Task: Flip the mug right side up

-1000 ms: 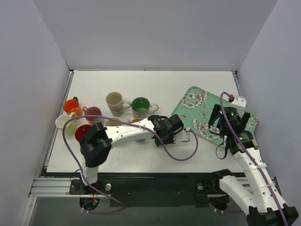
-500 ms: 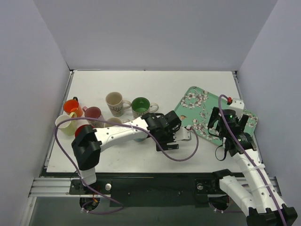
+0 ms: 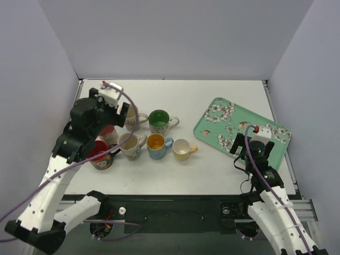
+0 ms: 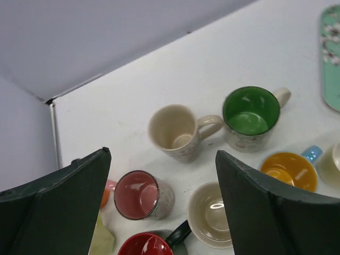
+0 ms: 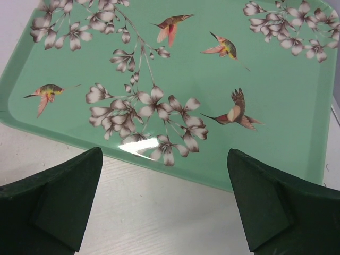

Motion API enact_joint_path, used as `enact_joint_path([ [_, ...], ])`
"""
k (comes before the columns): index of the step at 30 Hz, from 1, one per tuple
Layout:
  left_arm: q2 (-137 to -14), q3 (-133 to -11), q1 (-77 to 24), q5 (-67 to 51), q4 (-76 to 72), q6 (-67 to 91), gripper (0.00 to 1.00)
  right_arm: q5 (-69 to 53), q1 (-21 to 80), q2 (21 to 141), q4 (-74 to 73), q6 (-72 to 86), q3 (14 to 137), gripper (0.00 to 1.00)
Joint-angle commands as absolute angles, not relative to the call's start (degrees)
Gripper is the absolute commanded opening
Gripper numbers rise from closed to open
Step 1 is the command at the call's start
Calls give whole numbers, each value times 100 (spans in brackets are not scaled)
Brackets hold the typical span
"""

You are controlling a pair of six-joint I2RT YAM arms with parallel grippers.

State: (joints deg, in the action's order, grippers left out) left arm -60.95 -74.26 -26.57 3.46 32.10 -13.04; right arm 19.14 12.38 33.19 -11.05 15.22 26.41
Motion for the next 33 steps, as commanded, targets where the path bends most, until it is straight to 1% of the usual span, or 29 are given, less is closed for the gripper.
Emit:
enact_joint_path([
  [1,-5319,-6122,-2067,1396,2120,-748,91,1689,1230,3059,-553,1661,2373,97],
  [3,-5002,-5349,-1760,1406,1654,-607,91,1548,1239,2988,-624,1661,2364,97],
  [8,-4080,-3905,-1108,1292,670,-317,93,1468,1248,2664,-616,1784,2224,97],
  [12,-3640,-3210,-984,1835,90,-141,94,1450,1248,2523,-571,1802,2153,97],
  [16,-3393,-2621,-967,1864,-360,-176,94,1450,1248,2601,-580,1828,2153,97],
  [24,-3445,-1978,-967,1864,-685,-176,94,1459,1257,2760,-484,1916,2153,97],
  [30,-3533,-1934,-967,1819,-677,-70,94,1459,1257,2865,-492,1934,2145,97],
  [33,-3481,-1934,-967,1391,-414,-149,94,1441,1257,2891,-510,1942,2153,97],
])
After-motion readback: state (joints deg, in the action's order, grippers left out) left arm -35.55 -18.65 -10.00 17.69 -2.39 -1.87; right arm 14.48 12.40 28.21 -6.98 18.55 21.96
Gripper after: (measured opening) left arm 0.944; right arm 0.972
